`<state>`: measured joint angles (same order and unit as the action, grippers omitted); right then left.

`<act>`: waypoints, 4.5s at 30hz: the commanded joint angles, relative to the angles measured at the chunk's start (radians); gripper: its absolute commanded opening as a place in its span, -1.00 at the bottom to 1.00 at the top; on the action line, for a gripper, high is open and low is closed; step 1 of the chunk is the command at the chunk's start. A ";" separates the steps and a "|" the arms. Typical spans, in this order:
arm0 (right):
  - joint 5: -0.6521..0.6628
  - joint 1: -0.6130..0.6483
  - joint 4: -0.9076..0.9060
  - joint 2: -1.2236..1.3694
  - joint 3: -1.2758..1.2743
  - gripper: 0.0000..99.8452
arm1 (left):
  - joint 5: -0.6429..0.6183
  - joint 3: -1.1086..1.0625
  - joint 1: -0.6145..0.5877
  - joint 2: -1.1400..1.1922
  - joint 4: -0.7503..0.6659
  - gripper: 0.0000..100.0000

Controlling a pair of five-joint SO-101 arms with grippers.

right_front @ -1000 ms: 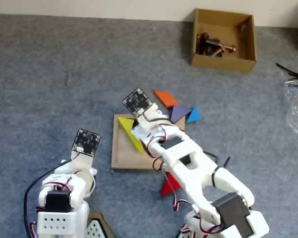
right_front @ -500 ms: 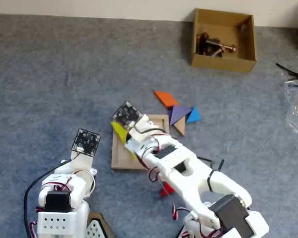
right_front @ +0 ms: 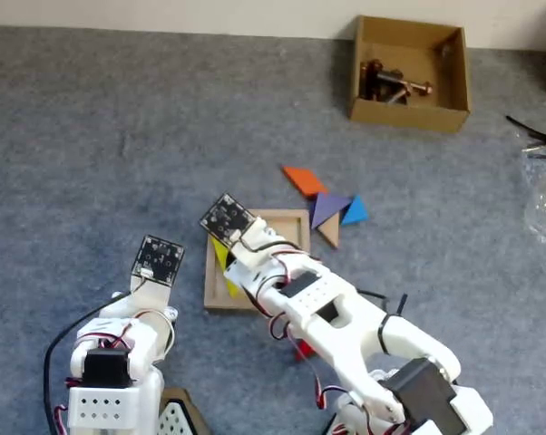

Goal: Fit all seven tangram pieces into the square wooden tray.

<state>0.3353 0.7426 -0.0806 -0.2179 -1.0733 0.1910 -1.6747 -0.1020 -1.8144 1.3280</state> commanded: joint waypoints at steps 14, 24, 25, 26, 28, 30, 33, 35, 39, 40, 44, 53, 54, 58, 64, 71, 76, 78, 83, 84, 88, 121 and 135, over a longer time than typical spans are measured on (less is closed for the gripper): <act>0.003 0.122 -0.001 -0.008 -0.018 -0.99 | -0.008 -0.021 -0.004 -0.007 0.005 -0.99; 0.003 0.076 -0.004 -0.142 -0.025 -0.99 | -0.008 -0.021 -0.004 -0.007 0.005 -0.99; 0.003 0.076 -0.004 -0.179 -0.050 -0.99 | -0.008 -0.021 -0.004 -0.007 0.005 -0.99; 0.003 0.076 -0.004 -0.216 -0.070 -0.99 | -0.008 -0.021 -0.004 -0.007 0.005 -0.99; 0.005 0.076 -0.002 -0.298 -0.110 -0.99 | -0.008 -0.021 -0.004 -0.007 0.005 -0.99; 0.008 0.067 -0.002 -0.380 -0.142 -0.99 | -0.008 -0.021 -0.004 -0.007 0.005 -0.99; 0.008 0.013 -0.002 -0.481 -0.179 -0.99 | -0.008 -0.021 -0.004 -0.007 0.005 -0.99; 0.005 -0.039 -0.002 -0.524 -0.199 -0.99 | -0.008 -0.021 -0.004 -0.007 0.005 -0.99; 0.003 -0.108 -0.002 -0.521 -0.211 -0.99 | -0.008 -0.021 -0.004 -0.007 0.005 -0.99; 0.003 -0.114 -0.002 -0.509 -0.208 -0.99 | -0.008 -0.021 -0.004 -0.007 0.005 -0.99; 0.003 -0.119 -0.002 -0.433 -0.205 -0.99 | -0.008 -0.021 -0.004 -0.007 0.005 -0.99; 0.003 -0.128 -0.001 -0.194 -0.116 -0.99 | -0.008 -0.021 -0.004 -0.007 0.005 -0.99; 0.003 -0.130 -0.001 -0.176 -0.104 -0.99 | -0.008 -0.021 -0.004 -0.007 0.005 -0.99; 0.003 -0.130 -0.001 -0.117 -0.073 -0.99 | -0.008 -0.021 -0.004 -0.007 0.005 -0.99; 0.003 -0.124 0.002 -0.093 -0.071 -0.99 | -0.008 -0.021 -0.004 -0.007 0.005 -0.99; 0.003 -0.085 0.004 -0.093 -0.071 -0.99 | -0.008 -0.021 -0.004 -0.007 0.005 -0.99; 0.003 -0.047 0.005 -0.093 -0.071 -0.99 | -0.008 -0.021 -0.004 -0.007 0.005 -0.99; 0.003 -0.044 0.005 -0.093 -0.071 -0.99 | -0.008 -0.021 -0.004 -0.007 0.005 -0.99; 0.003 -0.007 0.005 -0.093 -0.071 -0.99 | -0.008 -0.021 -0.004 -0.007 0.005 -0.99; 0.003 0.002 0.005 -0.093 -0.071 -0.99 | -0.008 -0.021 -0.004 -0.007 0.005 -0.99; 0.002 0.019 0.007 -0.091 -0.062 -0.99 | -0.008 -0.021 -0.004 -0.007 0.005 -0.99; 0.002 -0.059 -0.246 -0.490 -0.065 -0.99 | -0.008 -0.021 -0.004 -0.007 0.005 -0.99; -0.023 -0.097 -0.077 -0.340 -0.061 -0.99 | -0.008 -0.021 -0.004 -0.007 0.005 -0.99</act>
<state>0.3353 0.6674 -0.2202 -0.5754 -1.1991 0.1910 -1.6747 -0.1020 -1.8128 1.3280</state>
